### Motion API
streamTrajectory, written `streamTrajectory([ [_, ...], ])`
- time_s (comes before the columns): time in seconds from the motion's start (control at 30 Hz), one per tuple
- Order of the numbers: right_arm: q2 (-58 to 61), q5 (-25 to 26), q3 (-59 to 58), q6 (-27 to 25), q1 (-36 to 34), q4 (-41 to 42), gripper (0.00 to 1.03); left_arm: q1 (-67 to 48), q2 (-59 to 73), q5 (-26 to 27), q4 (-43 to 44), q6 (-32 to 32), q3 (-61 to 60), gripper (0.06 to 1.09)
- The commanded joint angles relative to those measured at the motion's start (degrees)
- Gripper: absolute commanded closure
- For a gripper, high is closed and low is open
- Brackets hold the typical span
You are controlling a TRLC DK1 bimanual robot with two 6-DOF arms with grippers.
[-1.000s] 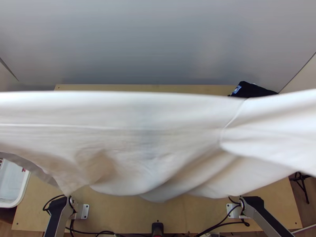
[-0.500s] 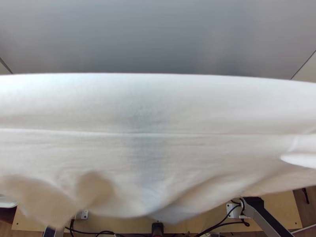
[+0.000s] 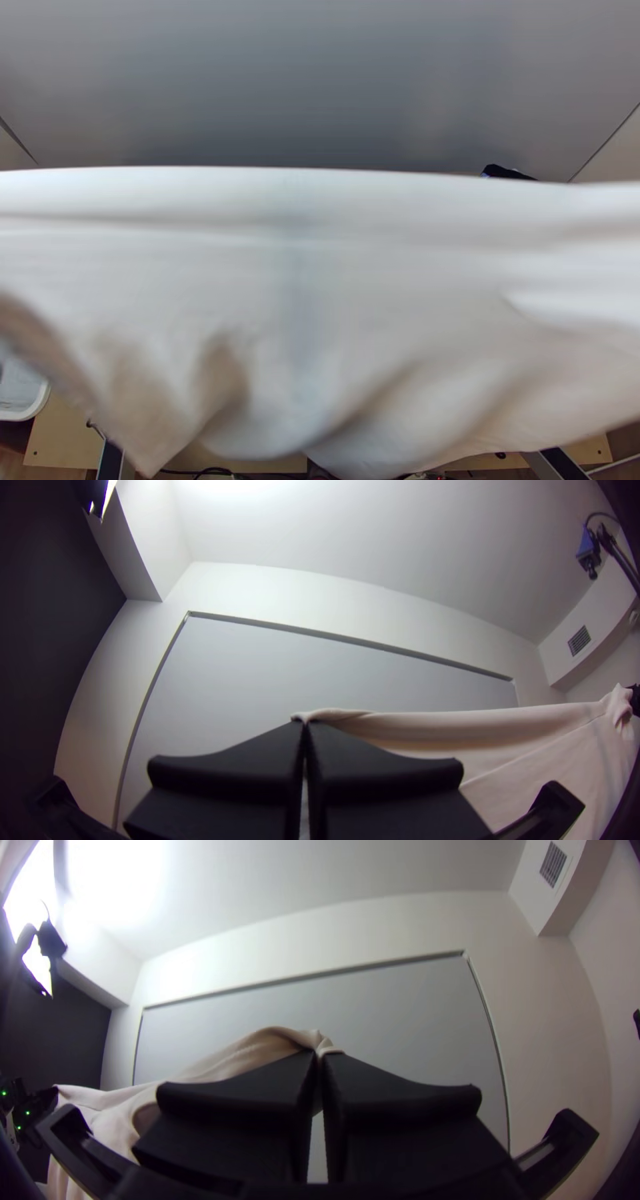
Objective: Fold the t-shirt
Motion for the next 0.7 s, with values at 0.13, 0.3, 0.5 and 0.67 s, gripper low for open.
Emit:
streamTrajectory([
  [0.13, -8.0, -0.3, -36.7, -3.9, 5.1, 2.5, 1.0, 0.2, -7.7, 1.3, 11.1, 9.5, -28.6, 1.05],
  [0.3, -6.5, -0.3, -47.3, -3.9, 6.3, 10.4, 1.0, 0.3, -7.5, 1.2, 19.4, 14.1, -36.2, 1.05],
  [0.5, 1.3, -0.2, -54.9, -4.6, 6.7, 24.4, 1.0, 0.2, -1.7, 1.2, 23.0, 17.0, -37.9, 1.05],
  [0.67, 8.7, 0.7, -62.3, -5.3, 8.4, 43.1, 1.0, -0.1, 0.7, 1.2, 26.2, 19.0, -42.0, 1.05],
])
